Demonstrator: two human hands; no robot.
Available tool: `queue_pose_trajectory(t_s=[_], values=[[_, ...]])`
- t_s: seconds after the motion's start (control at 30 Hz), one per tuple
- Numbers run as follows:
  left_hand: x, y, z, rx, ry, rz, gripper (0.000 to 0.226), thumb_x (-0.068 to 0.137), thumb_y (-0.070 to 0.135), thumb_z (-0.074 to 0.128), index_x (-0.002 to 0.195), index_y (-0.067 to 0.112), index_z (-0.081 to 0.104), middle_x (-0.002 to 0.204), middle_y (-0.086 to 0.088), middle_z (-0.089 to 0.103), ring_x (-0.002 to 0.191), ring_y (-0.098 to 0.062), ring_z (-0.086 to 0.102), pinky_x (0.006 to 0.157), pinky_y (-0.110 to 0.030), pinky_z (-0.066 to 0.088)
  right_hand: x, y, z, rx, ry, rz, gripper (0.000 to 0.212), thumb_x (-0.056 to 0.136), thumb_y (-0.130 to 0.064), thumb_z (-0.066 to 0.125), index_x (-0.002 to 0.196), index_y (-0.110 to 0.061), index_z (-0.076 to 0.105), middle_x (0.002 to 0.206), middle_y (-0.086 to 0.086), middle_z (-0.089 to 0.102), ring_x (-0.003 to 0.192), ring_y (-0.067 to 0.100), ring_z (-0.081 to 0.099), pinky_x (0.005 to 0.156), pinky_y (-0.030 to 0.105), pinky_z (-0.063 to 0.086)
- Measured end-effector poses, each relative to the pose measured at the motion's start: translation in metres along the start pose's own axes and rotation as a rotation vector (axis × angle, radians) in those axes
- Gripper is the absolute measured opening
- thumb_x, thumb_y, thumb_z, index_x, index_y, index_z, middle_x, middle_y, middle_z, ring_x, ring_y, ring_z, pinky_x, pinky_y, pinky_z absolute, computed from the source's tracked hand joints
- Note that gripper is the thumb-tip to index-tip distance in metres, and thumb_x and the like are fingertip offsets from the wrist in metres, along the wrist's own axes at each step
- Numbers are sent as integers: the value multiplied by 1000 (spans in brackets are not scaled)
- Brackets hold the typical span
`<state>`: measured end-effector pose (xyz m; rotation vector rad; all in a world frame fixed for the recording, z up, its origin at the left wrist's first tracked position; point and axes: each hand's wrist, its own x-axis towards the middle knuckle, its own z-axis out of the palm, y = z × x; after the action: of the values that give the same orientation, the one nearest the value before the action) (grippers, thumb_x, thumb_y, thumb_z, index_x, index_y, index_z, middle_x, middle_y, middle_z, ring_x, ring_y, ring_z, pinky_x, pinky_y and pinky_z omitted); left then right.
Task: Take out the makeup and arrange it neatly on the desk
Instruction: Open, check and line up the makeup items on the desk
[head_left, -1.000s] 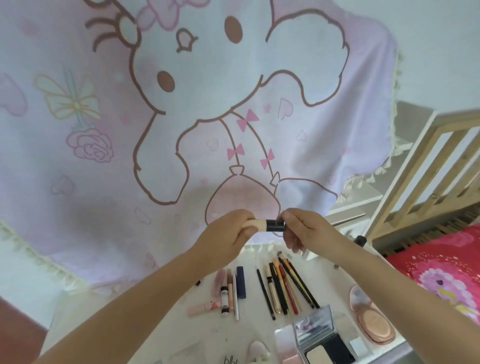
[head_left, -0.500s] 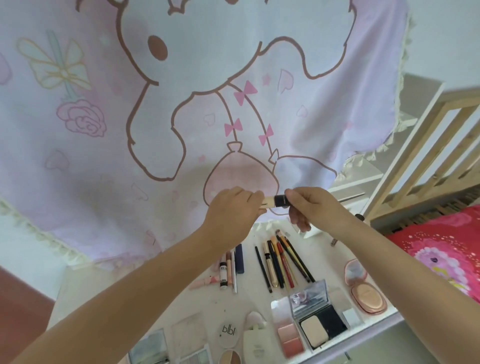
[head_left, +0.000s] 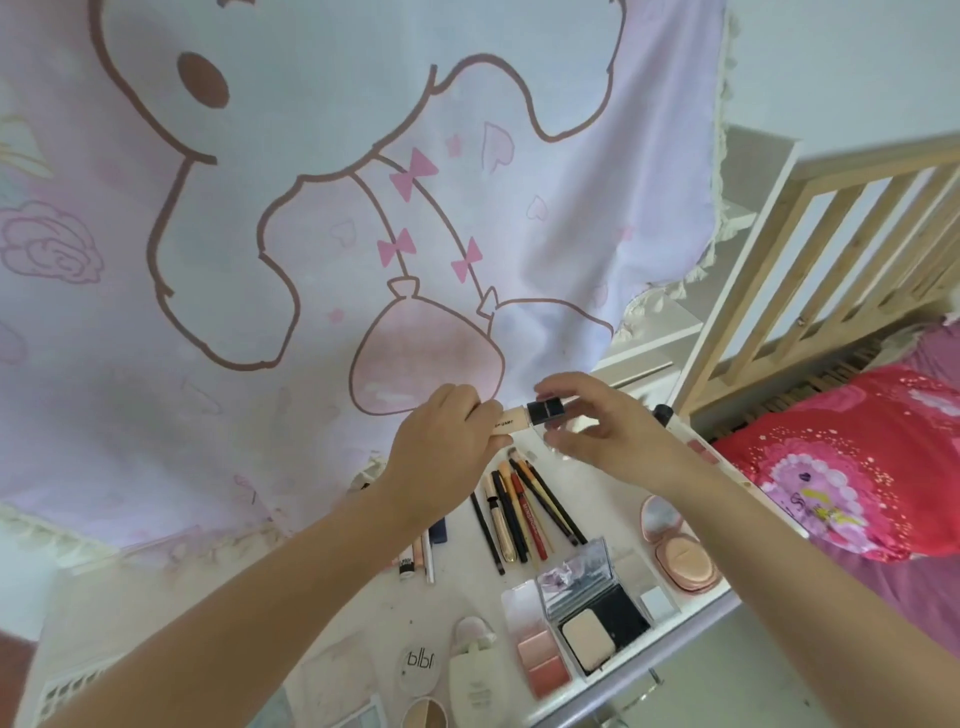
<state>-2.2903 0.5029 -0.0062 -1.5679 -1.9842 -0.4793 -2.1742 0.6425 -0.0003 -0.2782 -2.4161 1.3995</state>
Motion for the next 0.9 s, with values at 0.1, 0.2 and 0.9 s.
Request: queue_pose_trajectory(t_s=[0.1, 0.2, 0.9], values=[[-1, 4, 6, -24, 26, 33, 30, 48, 21, 89, 64, 7, 68, 55, -5, 58, 48, -20, 57, 41, -16, 42, -3, 5, -1, 65, 17, 134, 17, 87, -19, 55, 91, -35, 51, 80, -6, 60, 58, 4, 59, 52, 19, 50], [-2, 9, 12, -37, 25, 66, 28, 50, 21, 88, 63, 8, 68, 55, -5, 58, 48, -19, 57, 40, -18, 45, -7, 10, -3, -59, 52, 145, 12, 90, -13, 50, 83, -17, 58, 62, -3, 59, 45, 1, 53, 48, 20, 46], [-13, 52, 69, -199, -163, -13, 30, 46, 25, 89, 65, 12, 70, 56, -1, 60, 49, -16, 58, 43, -14, 42, -38, 68, -23, 24, 43, 314, 17, 87, -7, 54, 81, -21, 59, 65, -3, 60, 48, -4, 54, 51, 13, 47]])
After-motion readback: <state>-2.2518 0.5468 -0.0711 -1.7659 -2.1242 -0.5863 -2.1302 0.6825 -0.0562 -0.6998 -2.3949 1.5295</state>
